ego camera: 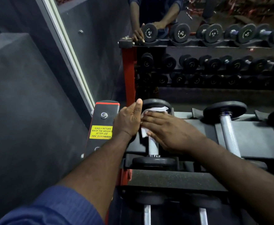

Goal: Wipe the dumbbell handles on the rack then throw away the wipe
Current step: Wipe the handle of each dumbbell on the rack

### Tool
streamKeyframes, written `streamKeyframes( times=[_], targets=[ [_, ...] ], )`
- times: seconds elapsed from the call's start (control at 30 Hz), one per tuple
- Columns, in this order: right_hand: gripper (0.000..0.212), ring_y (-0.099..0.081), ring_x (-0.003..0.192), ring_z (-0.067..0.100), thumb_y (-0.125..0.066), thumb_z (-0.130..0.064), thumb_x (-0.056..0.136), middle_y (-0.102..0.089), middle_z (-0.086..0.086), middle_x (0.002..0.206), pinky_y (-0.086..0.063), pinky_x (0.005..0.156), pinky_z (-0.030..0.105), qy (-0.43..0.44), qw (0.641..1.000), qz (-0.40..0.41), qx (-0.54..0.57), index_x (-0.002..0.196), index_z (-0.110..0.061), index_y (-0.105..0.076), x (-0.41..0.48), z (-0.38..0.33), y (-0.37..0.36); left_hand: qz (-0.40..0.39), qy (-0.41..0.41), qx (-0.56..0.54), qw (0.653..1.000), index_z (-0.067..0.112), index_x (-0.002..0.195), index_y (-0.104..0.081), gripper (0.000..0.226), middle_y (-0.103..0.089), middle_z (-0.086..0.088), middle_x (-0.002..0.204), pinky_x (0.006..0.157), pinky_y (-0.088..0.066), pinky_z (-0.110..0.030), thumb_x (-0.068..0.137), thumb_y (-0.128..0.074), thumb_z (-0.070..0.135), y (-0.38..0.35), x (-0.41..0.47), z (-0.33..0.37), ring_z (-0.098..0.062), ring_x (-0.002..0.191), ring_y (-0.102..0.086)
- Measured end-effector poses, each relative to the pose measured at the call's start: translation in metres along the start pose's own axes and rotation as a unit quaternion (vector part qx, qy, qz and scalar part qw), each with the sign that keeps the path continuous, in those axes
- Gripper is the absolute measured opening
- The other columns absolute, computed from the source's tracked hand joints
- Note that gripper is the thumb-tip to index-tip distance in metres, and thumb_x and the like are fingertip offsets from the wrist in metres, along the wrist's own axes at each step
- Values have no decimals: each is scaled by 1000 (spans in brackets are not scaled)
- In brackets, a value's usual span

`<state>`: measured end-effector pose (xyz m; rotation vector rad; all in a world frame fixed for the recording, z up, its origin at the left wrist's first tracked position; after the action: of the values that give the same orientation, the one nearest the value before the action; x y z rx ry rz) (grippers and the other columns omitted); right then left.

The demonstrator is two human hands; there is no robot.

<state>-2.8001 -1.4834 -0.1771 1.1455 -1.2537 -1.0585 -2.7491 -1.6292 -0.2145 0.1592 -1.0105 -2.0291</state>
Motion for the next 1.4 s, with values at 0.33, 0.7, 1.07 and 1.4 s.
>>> streamKeyframes(
  times=[0.33, 0.7, 1.07, 1.4],
  targets=[
    [40, -56, 117, 19, -35, -39, 102, -69, -1, 110, -28, 117, 34, -3, 999, -13, -44, 101, -20, -70, 9, -19, -6, -3, 4, -2, 1000, 34, 104, -56, 82, -70, -7, 94, 86, -52, -48, 87, 4, 88, -3, 1, -2, -35, 95, -64],
    [47, -36, 144, 10, -38, -51, 104, -53, -7, 149, -19, 123, 27, -20, 999, 26, 2, 136, -25, -60, -6, -6, -2, 6, 7, -12, 1000, 33, 108, -52, 71, -70, -11, 92, 92, -50, -46, 92, -2, 82, -3, 1, -2, -36, 96, -63],
    [20, -64, 63, 7, -89, -29, 75, -76, -5, 73, -58, 57, 25, -403, 703, 241, 534, 93, -23, -82, -48, 23, -30, 20, 10, -14, 1000, 29, 107, -47, 58, -59, -10, 75, 84, -52, -51, 98, -13, 75, 0, -2, 0, -42, 88, -61],
    [50, -60, 66, 24, -85, -41, 79, -69, 26, 77, -48, 65, 34, -370, 696, -82, 610, 83, 5, -67, -29, 31, -48, 29, 7, -11, 999, 33, 85, -48, 68, -47, 2, 64, 78, -53, -48, 90, -4, 84, 2, -2, 0, -37, 78, -60]
  ],
)
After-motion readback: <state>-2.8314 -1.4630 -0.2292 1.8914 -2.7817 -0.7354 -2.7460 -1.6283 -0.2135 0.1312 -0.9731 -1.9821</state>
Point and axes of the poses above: each hand's wrist, its own x-axis towards the middle knuckle, its own y-axis out of the back of the hand, z = x × y, the point moved 7 cm from there along x, towards the middle knuckle
